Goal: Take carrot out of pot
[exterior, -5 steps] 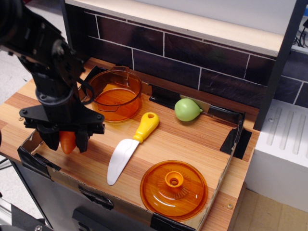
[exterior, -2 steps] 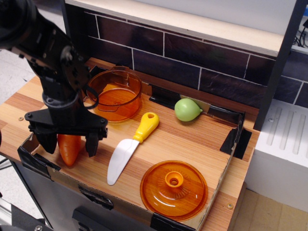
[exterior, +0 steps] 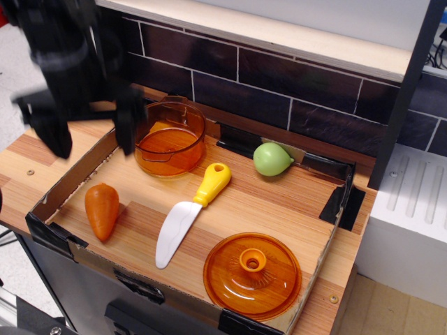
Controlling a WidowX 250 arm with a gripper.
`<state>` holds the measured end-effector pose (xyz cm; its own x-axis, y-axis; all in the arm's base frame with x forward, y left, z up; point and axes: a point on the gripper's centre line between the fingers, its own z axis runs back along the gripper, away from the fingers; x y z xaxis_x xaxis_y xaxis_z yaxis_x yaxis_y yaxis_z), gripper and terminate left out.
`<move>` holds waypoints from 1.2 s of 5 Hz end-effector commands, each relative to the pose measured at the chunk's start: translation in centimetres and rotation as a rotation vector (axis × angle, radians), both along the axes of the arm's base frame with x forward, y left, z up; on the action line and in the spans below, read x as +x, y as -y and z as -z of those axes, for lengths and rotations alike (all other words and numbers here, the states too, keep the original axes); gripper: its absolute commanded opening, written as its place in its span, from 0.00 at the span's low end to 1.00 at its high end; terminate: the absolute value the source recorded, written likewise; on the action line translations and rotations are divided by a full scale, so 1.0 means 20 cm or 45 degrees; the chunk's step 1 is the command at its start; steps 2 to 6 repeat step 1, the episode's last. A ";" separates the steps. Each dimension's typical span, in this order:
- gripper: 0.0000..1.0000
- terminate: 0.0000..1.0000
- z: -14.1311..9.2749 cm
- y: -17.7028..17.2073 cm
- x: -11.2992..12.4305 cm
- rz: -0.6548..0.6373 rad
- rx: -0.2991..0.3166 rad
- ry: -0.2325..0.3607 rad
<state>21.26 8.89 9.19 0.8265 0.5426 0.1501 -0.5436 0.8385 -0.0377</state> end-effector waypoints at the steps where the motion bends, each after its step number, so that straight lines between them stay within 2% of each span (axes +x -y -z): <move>1: 1.00 1.00 -0.20 -0.05 0.00 -0.044 0.017 0.023; 6: 1.00 1.00 -0.20 -0.05 0.00 -0.044 0.017 0.023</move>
